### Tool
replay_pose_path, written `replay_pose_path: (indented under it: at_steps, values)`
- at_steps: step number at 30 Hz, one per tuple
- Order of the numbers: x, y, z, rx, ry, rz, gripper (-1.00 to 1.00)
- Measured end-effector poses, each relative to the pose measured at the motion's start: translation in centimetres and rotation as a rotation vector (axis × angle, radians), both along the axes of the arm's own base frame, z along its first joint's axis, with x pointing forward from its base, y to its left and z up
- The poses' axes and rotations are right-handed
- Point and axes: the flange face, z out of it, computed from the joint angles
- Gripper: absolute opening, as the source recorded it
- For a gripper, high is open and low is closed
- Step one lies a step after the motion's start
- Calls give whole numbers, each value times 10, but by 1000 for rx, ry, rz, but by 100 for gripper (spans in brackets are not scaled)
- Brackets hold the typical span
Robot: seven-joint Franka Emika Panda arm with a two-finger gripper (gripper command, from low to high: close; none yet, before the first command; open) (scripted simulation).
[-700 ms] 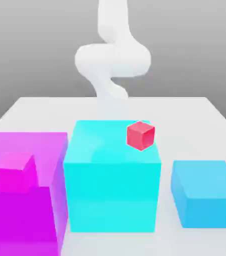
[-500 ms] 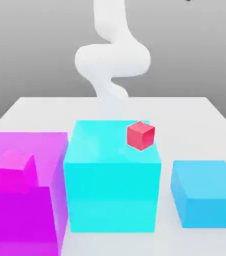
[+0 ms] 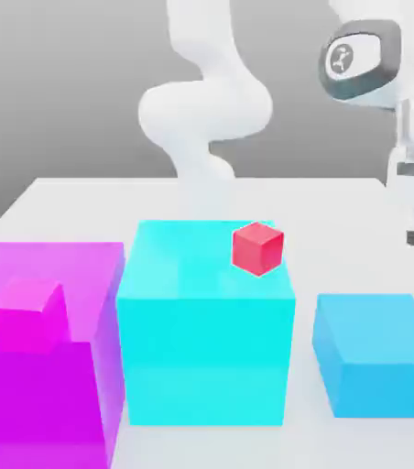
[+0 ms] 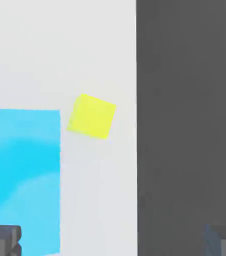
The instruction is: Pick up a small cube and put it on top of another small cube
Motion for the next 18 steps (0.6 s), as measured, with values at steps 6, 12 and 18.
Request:
replay_pose_path:
  at_steps: [6, 12, 18]
  values:
    - [-83, 48, -85, -98, 129, 494, 0]
    - [-137, 58, -144, -123, 221, 796, 0]
    - [-139, 58, -188, -121, 225, 806, 0]
